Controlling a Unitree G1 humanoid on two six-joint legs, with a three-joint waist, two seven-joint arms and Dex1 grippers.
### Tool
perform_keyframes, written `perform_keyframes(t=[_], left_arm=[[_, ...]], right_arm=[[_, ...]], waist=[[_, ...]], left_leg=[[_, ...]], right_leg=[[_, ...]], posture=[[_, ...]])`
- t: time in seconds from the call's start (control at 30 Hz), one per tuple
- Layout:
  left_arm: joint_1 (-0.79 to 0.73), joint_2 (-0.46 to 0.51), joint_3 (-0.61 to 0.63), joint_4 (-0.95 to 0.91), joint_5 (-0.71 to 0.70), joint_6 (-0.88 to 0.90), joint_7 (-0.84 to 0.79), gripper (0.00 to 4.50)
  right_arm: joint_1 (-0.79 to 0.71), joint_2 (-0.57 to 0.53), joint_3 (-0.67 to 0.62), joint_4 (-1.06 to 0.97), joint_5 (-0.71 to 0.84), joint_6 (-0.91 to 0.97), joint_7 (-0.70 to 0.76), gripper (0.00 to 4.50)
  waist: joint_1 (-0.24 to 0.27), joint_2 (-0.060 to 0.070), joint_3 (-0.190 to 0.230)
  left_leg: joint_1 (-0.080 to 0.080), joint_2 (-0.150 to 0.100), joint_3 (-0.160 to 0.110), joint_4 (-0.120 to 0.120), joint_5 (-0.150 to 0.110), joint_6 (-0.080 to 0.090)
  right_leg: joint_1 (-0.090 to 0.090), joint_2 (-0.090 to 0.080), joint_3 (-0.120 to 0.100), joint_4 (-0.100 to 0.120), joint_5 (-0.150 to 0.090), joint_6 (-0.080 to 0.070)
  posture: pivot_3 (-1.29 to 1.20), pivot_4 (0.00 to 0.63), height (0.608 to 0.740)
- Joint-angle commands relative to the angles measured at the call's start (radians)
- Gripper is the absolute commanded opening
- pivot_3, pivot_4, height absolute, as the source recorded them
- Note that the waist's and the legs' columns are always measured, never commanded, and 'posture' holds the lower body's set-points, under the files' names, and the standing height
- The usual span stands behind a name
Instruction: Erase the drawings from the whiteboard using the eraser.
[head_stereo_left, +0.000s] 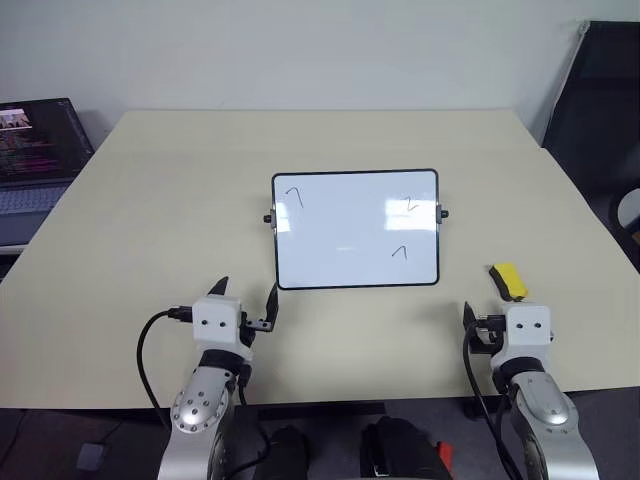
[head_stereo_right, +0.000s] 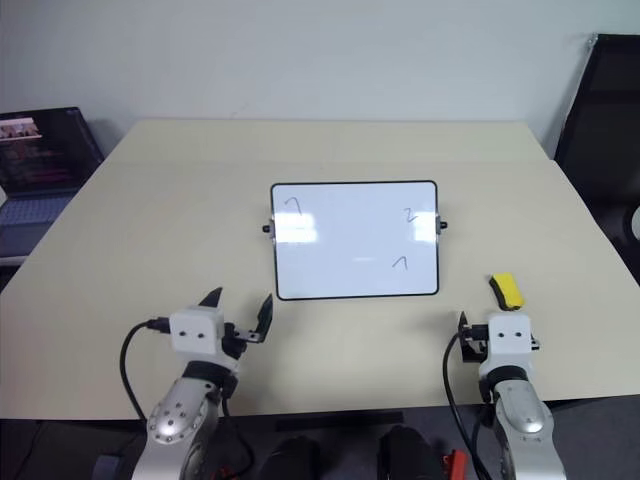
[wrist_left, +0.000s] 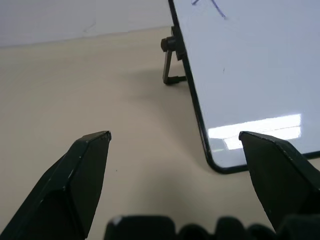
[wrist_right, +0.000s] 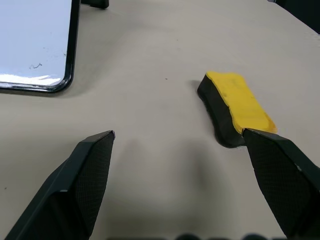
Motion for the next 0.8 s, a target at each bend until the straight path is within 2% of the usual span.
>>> perform_keyframes(t=[0.03, 0.23, 0.43, 0.8], left_arm=[[-0.083, 0.056, -0.008, 0.006, -0.043, -0.064, -0.098, 4.50], [-0.258, 0.117, -0.040, 0.074, -0.152, -0.064, -0.274, 4.50], [-0.395, 0.155, -0.144, 0.121, -0.259, -0.016, -0.504, 4.50], [-0.516, 0.234, -0.276, 0.230, -0.344, -0.010, -0.899, 4.50]], right_arm=[[-0.031, -0.013, -0.036, -0.014, 0.013, -0.018, -0.001, 4.46], [-0.109, -0.054, -0.065, -0.007, 0.037, 0.022, 0.035, 4.46], [-0.212, -0.092, -0.115, 0.025, 0.115, 0.128, 0.078, 4.46], [-0.377, -0.134, -0.190, 0.200, 0.236, 0.237, 0.119, 4.46]], waist=[[0.000, 0.000, 0.000], [-0.001, 0.000, 0.000], [-0.002, 0.000, 0.000], [-0.005, 0.000, 0.000]], left_leg=[[0.000, 0.000, 0.000, 0.000, 0.000, 0.000], [0.002, -0.001, 0.001, 0.003, 0.000, 0.000], [0.002, -0.001, 0.002, 0.004, 0.000, 0.000], [0.002, -0.001, 0.002, 0.004, 0.000, 0.000]], right_leg=[[0.000, 0.000, 0.000, 0.002, 0.000, 0.000], [0.000, 0.001, 0.001, 0.007, 0.000, -0.001], [0.000, 0.001, 0.002, 0.009, 0.000, -0.001], [0.000, 0.002, 0.003, 0.009, -0.001, -0.001]], posture=[[0.00, 0.150, 0.740], [0.00, 0.150, 0.740], [0.00, 0.150, 0.740], [0.00, 0.150, 0.740]])
